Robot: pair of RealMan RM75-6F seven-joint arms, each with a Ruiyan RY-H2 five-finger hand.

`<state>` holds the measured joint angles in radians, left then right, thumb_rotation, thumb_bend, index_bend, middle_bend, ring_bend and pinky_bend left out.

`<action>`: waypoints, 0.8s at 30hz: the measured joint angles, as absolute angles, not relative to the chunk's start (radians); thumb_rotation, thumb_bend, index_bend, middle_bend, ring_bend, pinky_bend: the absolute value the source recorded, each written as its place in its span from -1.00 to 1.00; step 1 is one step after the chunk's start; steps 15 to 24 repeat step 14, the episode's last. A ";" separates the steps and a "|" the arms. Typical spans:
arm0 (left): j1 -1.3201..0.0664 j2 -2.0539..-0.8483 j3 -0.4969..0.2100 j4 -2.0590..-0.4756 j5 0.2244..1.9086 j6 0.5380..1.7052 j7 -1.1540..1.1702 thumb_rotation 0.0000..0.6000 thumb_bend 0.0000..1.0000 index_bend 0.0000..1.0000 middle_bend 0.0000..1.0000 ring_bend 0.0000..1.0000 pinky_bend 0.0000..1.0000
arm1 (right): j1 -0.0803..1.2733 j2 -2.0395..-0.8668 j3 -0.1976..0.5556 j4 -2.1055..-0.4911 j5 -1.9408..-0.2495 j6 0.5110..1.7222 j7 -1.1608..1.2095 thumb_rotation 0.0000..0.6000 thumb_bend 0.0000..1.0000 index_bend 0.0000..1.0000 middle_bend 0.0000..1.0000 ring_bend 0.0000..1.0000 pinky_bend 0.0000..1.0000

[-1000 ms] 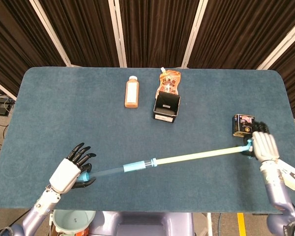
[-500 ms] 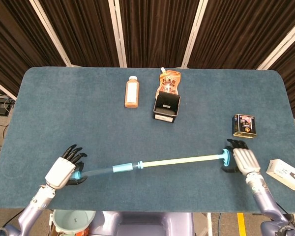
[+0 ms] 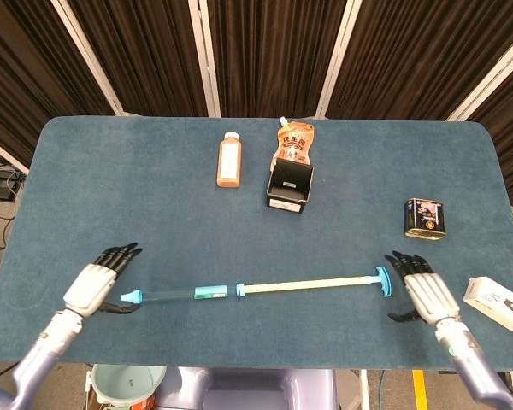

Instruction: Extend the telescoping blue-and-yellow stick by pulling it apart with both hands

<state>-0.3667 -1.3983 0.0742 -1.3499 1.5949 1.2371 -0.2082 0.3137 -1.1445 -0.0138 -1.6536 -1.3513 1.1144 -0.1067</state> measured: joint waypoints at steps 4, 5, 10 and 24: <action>-0.362 -1.248 0.069 -1.545 1.526 1.212 -0.120 1.00 -0.82 -0.92 -1.00 -0.90 -0.87 | 0.247 -1.111 -0.005 -1.719 -1.351 1.289 -0.204 1.00 -1.00 -1.00 -1.00 -1.00 -1.00; -0.357 -1.206 0.070 -1.590 1.497 1.205 -0.073 1.00 -0.83 -0.93 -1.00 -0.93 -0.90 | 0.229 -1.107 -0.002 -1.729 -1.351 1.333 -0.223 1.00 -1.00 -1.00 -1.00 -1.00 -1.00; -0.313 -1.140 0.071 -1.704 1.380 1.237 0.185 1.00 -0.83 -0.95 -1.00 -0.98 -0.93 | 0.116 -1.101 0.010 -1.748 -1.362 1.555 -0.303 1.00 -1.00 -1.00 -1.00 -1.00 -1.00; -0.258 -1.145 0.074 -1.740 1.369 1.330 0.336 1.00 -0.83 -0.99 -1.00 -0.99 -0.93 | 0.048 -1.104 0.009 -1.714 -1.399 1.632 -0.295 1.00 -1.00 -1.00 -1.00 -1.00 -1.00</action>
